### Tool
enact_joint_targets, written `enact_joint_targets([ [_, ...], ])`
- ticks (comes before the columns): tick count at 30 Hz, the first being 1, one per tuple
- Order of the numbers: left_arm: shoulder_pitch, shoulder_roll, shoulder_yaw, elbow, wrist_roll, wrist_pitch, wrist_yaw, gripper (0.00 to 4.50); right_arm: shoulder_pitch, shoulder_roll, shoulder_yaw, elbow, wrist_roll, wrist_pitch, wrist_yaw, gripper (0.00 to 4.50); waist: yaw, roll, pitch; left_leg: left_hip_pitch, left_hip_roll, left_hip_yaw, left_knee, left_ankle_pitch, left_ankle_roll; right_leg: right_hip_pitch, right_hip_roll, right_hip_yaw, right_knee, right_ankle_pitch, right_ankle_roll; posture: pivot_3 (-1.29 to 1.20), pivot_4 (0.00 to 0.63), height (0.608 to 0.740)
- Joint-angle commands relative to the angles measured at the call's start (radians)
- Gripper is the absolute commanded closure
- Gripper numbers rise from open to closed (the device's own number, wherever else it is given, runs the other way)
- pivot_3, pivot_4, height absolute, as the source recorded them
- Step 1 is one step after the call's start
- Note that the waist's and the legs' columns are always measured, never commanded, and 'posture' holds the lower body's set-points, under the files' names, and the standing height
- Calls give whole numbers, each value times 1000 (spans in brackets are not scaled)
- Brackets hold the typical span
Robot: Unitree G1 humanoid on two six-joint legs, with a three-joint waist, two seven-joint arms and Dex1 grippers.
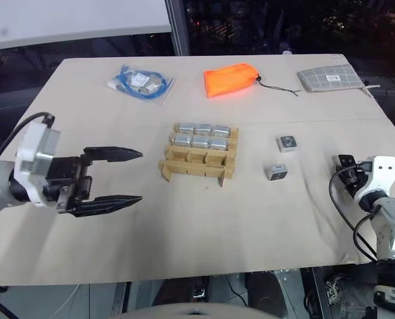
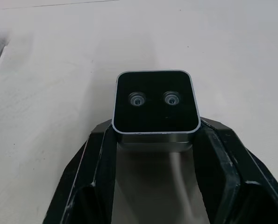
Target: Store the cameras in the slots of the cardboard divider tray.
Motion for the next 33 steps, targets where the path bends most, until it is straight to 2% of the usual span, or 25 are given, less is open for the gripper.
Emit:
enact_joint_targets([
  [1,-13,-5,16,-1,6,-30,-13,0,9,-1,-29,-37,4,-30,2,2718,-1,0,0,0,0,0,0,0,0,0,0,0,0,0,0,0,150,740],
  [5,-11,-13,5,24,31,-53,-26,0,11,-3,-30,-53,-2,-103,29,2718,-3,0,0,0,0,0,0,0,0,0,0,0,0,0,0,0,150,740],
  [12,-53,-36,-43,71,39,-36,9,0,29,8,30,-239,44,-151,157,2718,-5,1,0,0,0,0,0,0,0,0,0,0,0,0,0,0,150,740],
  [18,-140,-119,-89,98,-94,151,198,0,-21,-30,230,-396,-150,-292,213,2718,-5,0,1,0,0,0,0,0,0,0,0,0,1,0,0,0,150,740],
  [21,-135,-144,-132,83,-116,216,241,0,-74,-46,325,-409,-293,-429,212,2718,-5,-1,1,0,0,0,0,0,0,0,0,1,1,0,0,0,150,740],
  [23,-172,-205,-150,103,-142,227,292,0,-119,-39,400,-410,-360,-522,227,2718,-5,-1,1,0,0,0,0,0,0,0,0,0,1,0,0,0,150,740],
  [29,-231,-286,-228,138,-96,214,300,0,-242,-9,579,-387,-491,-762,265,2718,-5,-5,4,0,0,-1,1,1,-3,0,0,0,1,0,0,0,150,740],
  [33,-241,-295,-243,149,-97,224,280,0,-292,9,630,-349,-571,-905,235,2718,-5,-7,5,0,0,-1,1,2,-3,0,0,-1,1,0,0,0,150,740],
])
